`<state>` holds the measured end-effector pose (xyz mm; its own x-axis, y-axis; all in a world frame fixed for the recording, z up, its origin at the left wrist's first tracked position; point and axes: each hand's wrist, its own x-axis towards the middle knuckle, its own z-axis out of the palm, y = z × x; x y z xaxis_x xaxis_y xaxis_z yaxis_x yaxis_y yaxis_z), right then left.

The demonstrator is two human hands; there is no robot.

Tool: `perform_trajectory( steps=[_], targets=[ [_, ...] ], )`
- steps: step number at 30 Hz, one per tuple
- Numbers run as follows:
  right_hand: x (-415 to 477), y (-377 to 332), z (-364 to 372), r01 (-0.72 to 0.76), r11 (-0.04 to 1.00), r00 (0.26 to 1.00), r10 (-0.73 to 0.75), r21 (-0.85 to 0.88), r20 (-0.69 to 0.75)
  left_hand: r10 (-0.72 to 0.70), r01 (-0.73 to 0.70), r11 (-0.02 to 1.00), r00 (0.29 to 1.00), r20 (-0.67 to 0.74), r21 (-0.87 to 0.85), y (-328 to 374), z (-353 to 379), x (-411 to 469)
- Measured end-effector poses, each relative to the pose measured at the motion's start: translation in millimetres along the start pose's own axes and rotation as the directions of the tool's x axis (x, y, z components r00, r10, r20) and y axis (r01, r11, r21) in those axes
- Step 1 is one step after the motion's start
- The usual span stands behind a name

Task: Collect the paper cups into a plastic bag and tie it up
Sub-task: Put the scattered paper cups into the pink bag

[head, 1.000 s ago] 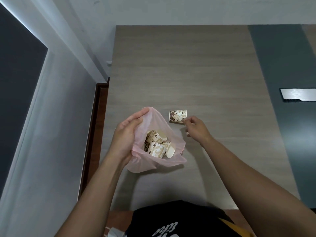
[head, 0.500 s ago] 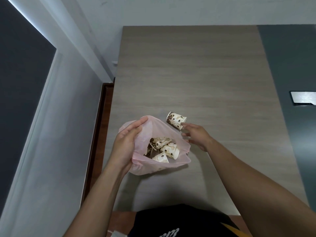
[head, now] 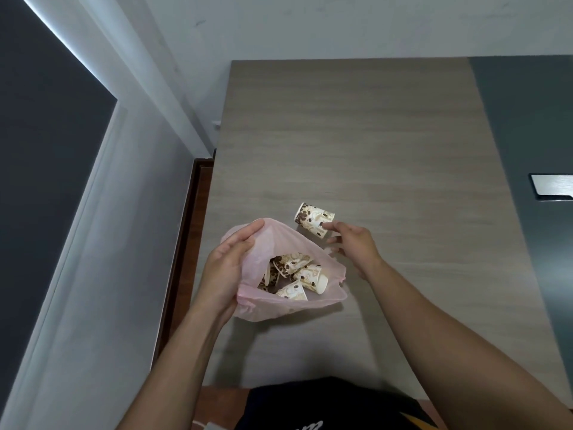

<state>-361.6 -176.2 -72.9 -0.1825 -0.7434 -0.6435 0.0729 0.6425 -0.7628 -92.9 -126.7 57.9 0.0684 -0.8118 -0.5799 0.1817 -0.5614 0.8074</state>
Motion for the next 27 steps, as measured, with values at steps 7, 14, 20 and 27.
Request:
perform_trajectory(
  steps=[7,14,20,27],
  targets=[
    [-49,-10,-15,0.001,0.954,0.983,-0.056,0.301,0.175,0.064,-0.064,0.998,0.998,-0.016,0.026,-6,3,7],
    [-96,4,-6,0.036,0.997,0.945,-0.056,0.069,0.323,0.127,-0.130,0.987,0.991,0.039,0.096,5,23,0],
    [-136,-26,41,0.304,0.931,0.875,-0.189,-0.203,0.446,0.199,-0.214,0.976,0.941,0.275,0.025,40,9,-37],
    [-126,-63,24,0.347,0.707,0.937,-0.228,-0.617,0.266,0.283,-0.173,0.933,0.894,0.347,-0.316,68,-10,-51]
  ],
)
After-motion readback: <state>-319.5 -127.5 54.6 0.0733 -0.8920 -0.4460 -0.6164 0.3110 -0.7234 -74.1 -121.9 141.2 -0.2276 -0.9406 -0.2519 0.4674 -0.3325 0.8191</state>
